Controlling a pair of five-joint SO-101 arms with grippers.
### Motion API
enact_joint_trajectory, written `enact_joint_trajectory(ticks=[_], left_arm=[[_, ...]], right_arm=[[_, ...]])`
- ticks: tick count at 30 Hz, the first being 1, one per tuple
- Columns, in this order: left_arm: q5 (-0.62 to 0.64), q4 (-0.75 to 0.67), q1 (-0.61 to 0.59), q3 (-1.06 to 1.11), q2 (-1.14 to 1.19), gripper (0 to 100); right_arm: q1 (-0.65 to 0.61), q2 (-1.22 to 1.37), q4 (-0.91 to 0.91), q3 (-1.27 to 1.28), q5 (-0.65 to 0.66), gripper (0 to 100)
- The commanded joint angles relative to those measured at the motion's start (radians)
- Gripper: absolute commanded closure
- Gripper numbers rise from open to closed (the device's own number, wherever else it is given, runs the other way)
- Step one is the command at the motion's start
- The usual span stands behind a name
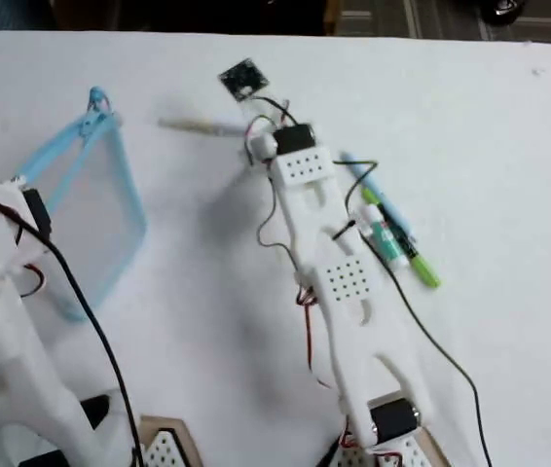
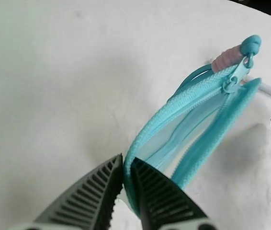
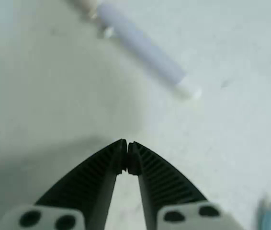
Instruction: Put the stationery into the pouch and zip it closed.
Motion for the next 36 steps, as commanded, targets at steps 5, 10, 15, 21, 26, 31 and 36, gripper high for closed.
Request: enact_joint_trajectory(ticks=[5, 10, 15, 21, 26, 31, 36], left_arm=[[0.0, -0.002, 0.001, -0.026, -0.05, 98], [0.0, 0.003, -0.004, -0.025, -0.058, 98], [0.0, 0.003, -0.004, -0.023, -0.058, 98], [-0.002, 0.003, -0.004, -0.018, -0.053, 98], [-0.002, -0.005, -0.004, -0.018, -0.05, 98], [-0.002, -0.006, -0.004, -0.025, -0.05, 98], [-0.002, -0.006, -0.004, -0.026, -0.051, 98]], right_arm=[[0.042, -0.248, -0.116, -0.072, 0.002, 97.8], [0.068, -0.107, -0.768, 0.117, 0.0, 97.6], [0.067, 0.065, -1.241, 0.299, 0.006, 97.8], [0.073, 0.157, -1.218, 0.313, 0.012, 97.7], [0.068, 0.108, -0.932, 0.302, 0.103, 97.9], [0.062, -0.067, -0.513, 0.302, 0.117, 97.9], [-0.007, -0.254, -0.047, 0.302, 0.308, 97.9]])
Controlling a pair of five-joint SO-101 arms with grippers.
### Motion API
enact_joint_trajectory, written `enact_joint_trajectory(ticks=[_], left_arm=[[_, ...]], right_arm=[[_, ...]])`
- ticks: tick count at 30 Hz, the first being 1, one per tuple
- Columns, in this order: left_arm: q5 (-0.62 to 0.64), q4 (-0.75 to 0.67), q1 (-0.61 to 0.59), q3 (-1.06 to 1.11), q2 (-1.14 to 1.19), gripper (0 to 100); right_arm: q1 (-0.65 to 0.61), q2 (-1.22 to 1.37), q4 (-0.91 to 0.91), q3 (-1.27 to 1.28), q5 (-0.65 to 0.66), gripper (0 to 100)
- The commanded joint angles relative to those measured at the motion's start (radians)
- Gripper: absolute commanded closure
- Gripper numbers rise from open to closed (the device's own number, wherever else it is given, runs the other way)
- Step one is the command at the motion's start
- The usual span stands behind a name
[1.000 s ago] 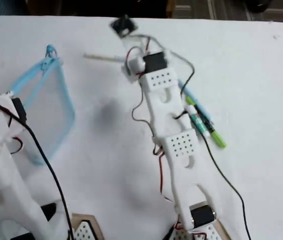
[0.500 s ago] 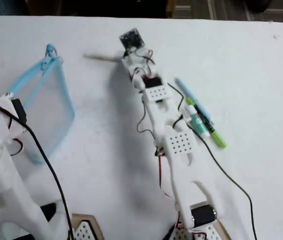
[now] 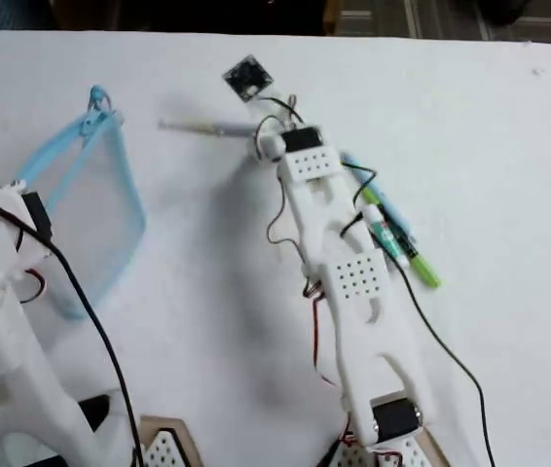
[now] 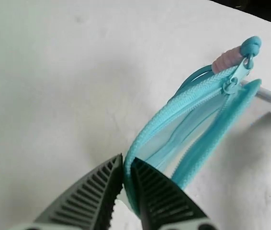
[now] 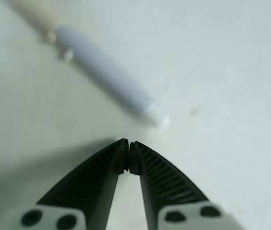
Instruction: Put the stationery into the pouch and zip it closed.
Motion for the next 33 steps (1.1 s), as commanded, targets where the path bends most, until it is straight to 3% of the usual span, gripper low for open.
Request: enact_joint_trajectory(ticks=[1, 4, 7, 12, 17, 20, 27, 33], left_arm=[[-0.002, -0.006, -0.004, -0.026, -0.019, 98], [-0.002, -0.005, -0.004, -0.026, -0.025, 98], [-0.002, 0.0, -0.004, -0.026, -0.025, 98], [-0.002, 0.003, -0.004, -0.026, -0.027, 98], [-0.002, 0.003, -0.004, -0.026, -0.027, 98], [-0.002, 0.003, -0.004, -0.026, -0.027, 98], [-0.002, -0.002, -0.004, -0.02, -0.024, 98], [-0.002, -0.005, -0.004, -0.02, -0.021, 98]], right_arm=[[-0.07, -0.202, 0.375, -0.017, 0.18, 97.9], [-0.093, -0.311, 0.519, -0.017, 0.222, 97.9], [-0.067, -0.398, 0.429, -0.014, 0.215, 97.9], [0.008, -0.308, -0.051, -0.006, 0.201, 97.7], [0.041, 0.008, -0.665, -0.009, -0.02, 97.4], [0.027, 0.18, -0.86, -0.018, -0.04, 97.8], [0.015, 0.262, -0.722, -0.04, 0.034, 97.9], [-0.01, 0.079, -0.199, -0.04, 0.249, 97.9]])
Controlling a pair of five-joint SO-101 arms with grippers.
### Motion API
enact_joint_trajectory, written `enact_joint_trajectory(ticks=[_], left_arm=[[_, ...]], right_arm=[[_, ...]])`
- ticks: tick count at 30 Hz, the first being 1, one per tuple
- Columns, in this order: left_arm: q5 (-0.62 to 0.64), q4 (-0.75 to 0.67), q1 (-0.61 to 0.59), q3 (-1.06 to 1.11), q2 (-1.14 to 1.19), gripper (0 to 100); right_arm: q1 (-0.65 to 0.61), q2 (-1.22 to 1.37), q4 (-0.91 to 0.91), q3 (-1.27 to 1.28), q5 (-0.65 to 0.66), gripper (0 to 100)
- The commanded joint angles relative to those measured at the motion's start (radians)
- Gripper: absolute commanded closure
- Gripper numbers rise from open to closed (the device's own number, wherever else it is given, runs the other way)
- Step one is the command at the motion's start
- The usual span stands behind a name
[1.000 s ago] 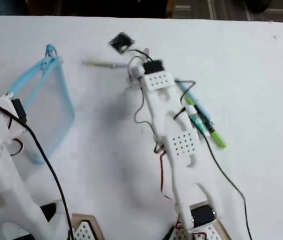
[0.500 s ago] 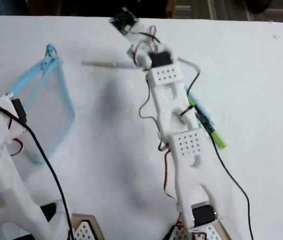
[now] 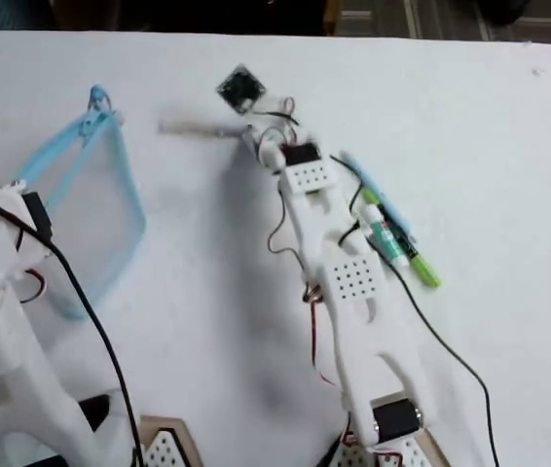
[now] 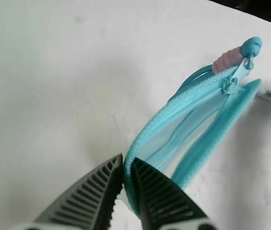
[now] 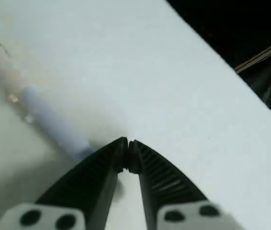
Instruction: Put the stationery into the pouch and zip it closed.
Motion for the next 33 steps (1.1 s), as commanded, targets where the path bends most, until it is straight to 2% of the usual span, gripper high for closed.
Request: enact_joint_trajectory(ticks=[1, 8, 14, 16, 18, 23, 25, 27, 29, 33], left_arm=[[-0.002, -0.005, -0.004, -0.02, -0.021, 98], [-0.002, -0.002, -0.004, -0.026, -0.025, 98], [-0.002, 0.003, -0.004, -0.026, -0.027, 98], [-0.002, 0.003, -0.004, -0.028, -0.027, 98], [-0.002, 0.003, -0.004, -0.028, -0.027, 98], [-0.002, 0.0, -0.001, -0.028, -0.027, 98], [-0.002, 0.0, -0.001, -0.028, -0.027, 98], [-0.002, 0.0, -0.001, -0.028, -0.027, 98], [-0.002, 0.0, -0.001, -0.028, -0.027, 98], [-0.002, 0.0, -0.002, -0.028, -0.028, 98]], right_arm=[[-0.031, -0.131, 0.346, -0.008, 0.14, 97.9], [-0.102, -0.314, 0.783, -0.008, 0.315, 97.9], [-0.074, -0.498, 0.96, -0.008, 0.377, 97.9], [-0.061, -0.556, 0.937, -0.008, 0.362, 97.9], [-0.054, -0.579, 0.829, -0.002, 0.258, 97.9], [-0.045, -0.444, 0.352, 0.08, -0.163, 97.4], [-0.045, -0.34, 0.157, 0.112, -0.256, 97.4], [-0.053, -0.236, 0.024, 0.12, -0.296, 97.4], [-0.067, -0.17, 0.035, 0.094, -0.299, 97.4], [-0.101, -0.151, 0.303, 0.011, -0.299, 97.4]])
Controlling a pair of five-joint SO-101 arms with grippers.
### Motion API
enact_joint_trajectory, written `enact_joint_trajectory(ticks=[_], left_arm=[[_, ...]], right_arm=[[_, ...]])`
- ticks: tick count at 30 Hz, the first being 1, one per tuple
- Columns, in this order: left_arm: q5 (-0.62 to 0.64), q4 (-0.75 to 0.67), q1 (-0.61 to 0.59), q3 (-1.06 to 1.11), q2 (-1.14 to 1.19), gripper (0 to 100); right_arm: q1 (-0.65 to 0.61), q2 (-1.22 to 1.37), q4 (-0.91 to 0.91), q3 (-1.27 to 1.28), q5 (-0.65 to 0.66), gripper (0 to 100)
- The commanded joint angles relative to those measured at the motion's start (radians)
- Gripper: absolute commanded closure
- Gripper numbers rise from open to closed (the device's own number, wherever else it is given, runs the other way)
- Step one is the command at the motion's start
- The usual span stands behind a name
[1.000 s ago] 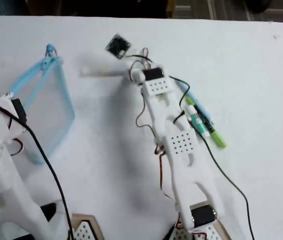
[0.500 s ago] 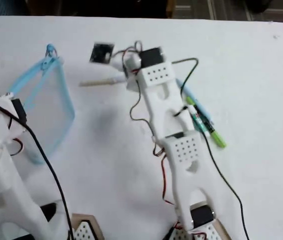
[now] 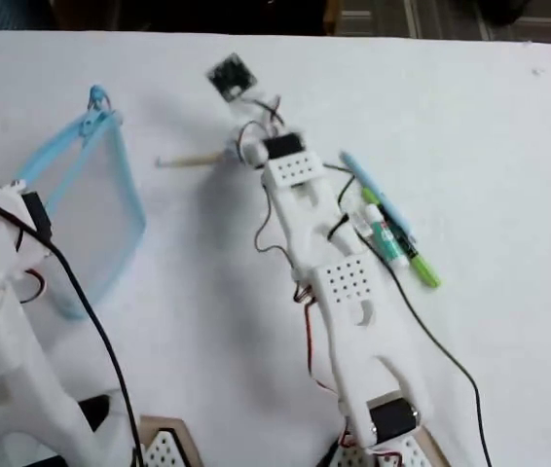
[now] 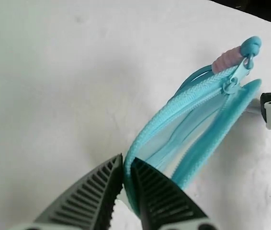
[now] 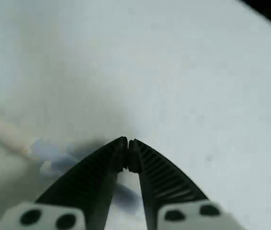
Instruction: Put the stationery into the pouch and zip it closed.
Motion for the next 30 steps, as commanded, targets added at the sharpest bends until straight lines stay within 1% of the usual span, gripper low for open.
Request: enact_joint_trajectory(ticks=[1, 4, 7, 8, 12, 20, 21, 22, 25, 26, 30], left_arm=[[-0.002, 0.002, -0.002, -0.028, -0.028, 98], [-0.002, -0.005, -0.002, -0.028, -0.061, 98], [-0.002, -0.008, 0.002, -0.025, -0.108, 98], [-0.002, -0.008, 0.002, -0.02, -0.119, 98], [-0.002, -0.006, 0.001, -0.023, -0.131, 98], [-0.002, -0.009, 0.002, -0.025, -0.131, 98], [-0.002, -0.009, 0.002, -0.025, -0.131, 98], [0.0, -0.009, 0.002, -0.025, -0.131, 98], [0.002, -0.005, 0.001, -0.026, -0.133, 98], [0.002, -0.005, 0.001, -0.026, -0.133, 98], [0.002, -0.005, 0.002, -0.025, -0.133, 98]], right_arm=[[-0.033, -0.027, 0.234, -0.112, -0.006, 97.4], [-0.044, -0.047, 0.507, -0.192, 0.043, 97.8], [-0.079, -0.067, 0.828, -0.27, 0.112, 97.9], [-0.09, -0.076, 0.908, -0.287, 0.132, 97.9], [-0.047, -0.173, 0.895, -0.23, 0.149, 97.9], [-0.039, -0.599, 0.892, 0.08, 0.158, 97.5], [-0.041, -0.634, 0.889, 0.13, 0.187, 97.4], [-0.045, -0.651, 0.889, 0.178, 0.249, 97.4], [-0.047, -0.644, 0.886, 0.285, 0.48, 96.2], [-0.042, -0.63, 0.874, 0.302, 0.514, 94.2], [-0.039, -0.552, 0.823, 0.308, 0.54, 81.2]])
